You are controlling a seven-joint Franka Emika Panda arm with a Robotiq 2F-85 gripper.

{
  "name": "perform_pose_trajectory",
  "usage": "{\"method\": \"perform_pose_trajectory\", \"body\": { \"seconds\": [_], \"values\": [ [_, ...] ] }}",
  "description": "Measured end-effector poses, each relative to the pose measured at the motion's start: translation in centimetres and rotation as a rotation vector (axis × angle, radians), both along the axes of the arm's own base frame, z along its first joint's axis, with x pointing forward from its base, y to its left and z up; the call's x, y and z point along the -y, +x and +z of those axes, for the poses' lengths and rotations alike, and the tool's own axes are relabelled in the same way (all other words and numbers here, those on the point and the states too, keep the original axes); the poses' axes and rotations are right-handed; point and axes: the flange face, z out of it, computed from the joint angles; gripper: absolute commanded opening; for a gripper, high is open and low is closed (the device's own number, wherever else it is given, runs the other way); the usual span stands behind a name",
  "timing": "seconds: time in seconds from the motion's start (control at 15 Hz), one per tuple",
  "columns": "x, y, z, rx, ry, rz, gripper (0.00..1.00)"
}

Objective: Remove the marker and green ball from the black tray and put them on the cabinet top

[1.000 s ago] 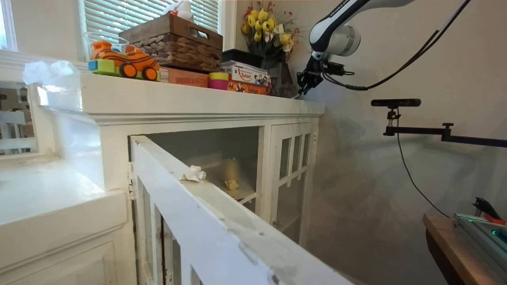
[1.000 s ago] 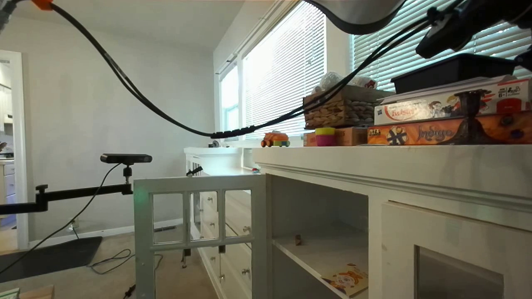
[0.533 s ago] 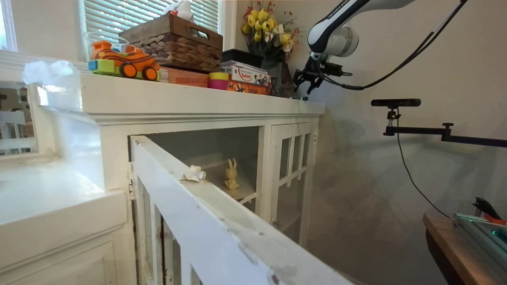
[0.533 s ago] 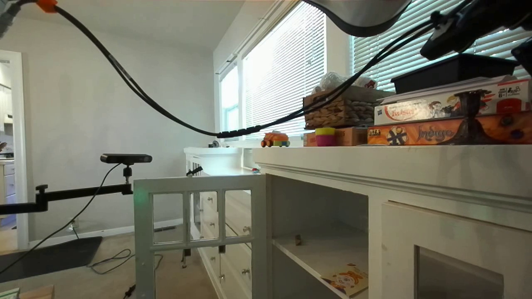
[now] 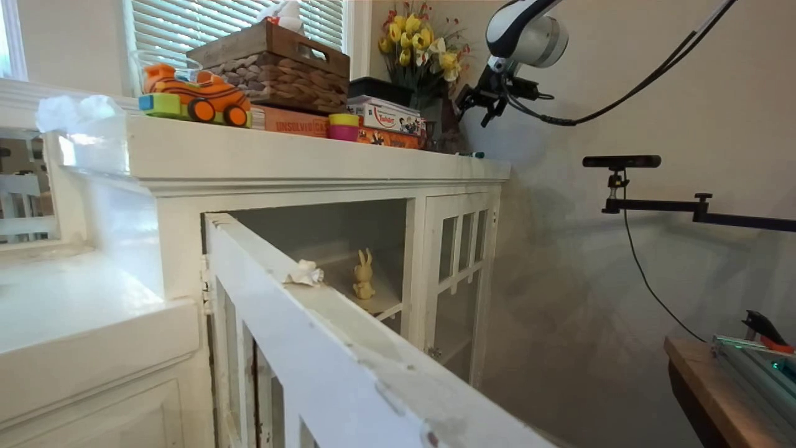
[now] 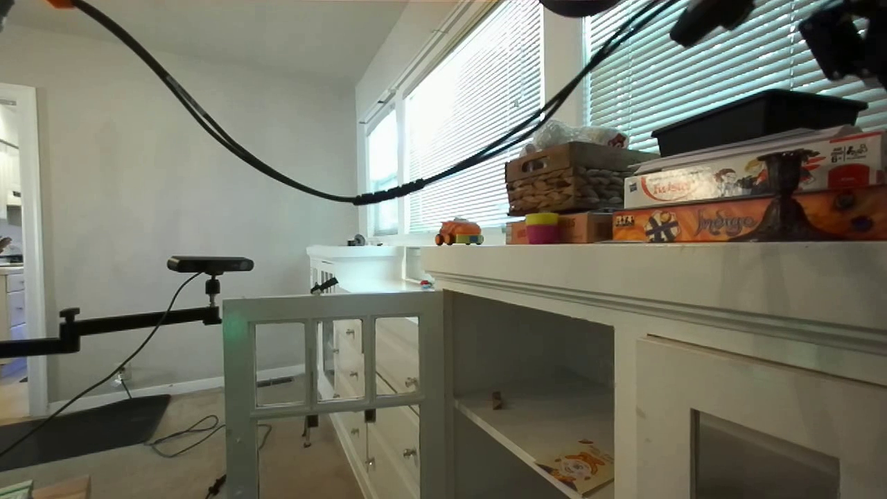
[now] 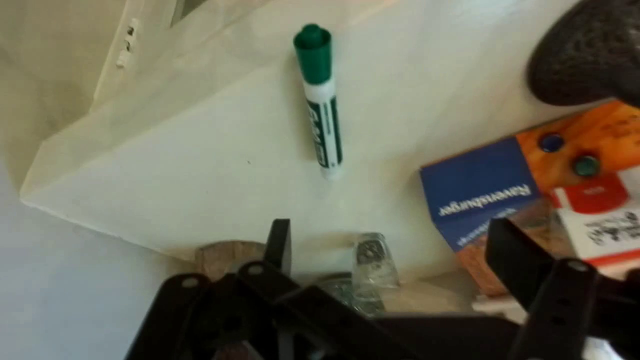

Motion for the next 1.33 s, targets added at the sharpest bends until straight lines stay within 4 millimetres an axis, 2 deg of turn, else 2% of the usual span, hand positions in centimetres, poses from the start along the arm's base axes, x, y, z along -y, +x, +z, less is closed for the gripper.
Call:
{"method": "perform_pose_trajectory", "body": {
  "seconds": [0.33,0.53,0.73,0.93,1.33],
  "values": [
    [-6.3,-1.5,9.9,0.03,-0.049,0.256,1.0],
    [-9.3,-1.5,13.3,0.039,-0.051,0.368,1.0],
    [-11.2,-0.1,14.8,0.045,-0.045,0.435,1.0],
    [-12.2,2.1,15.2,0.043,-0.046,0.471,1.0],
    [-12.0,7.6,13.3,0.023,-0.06,0.493,1.0]
  ]
}}
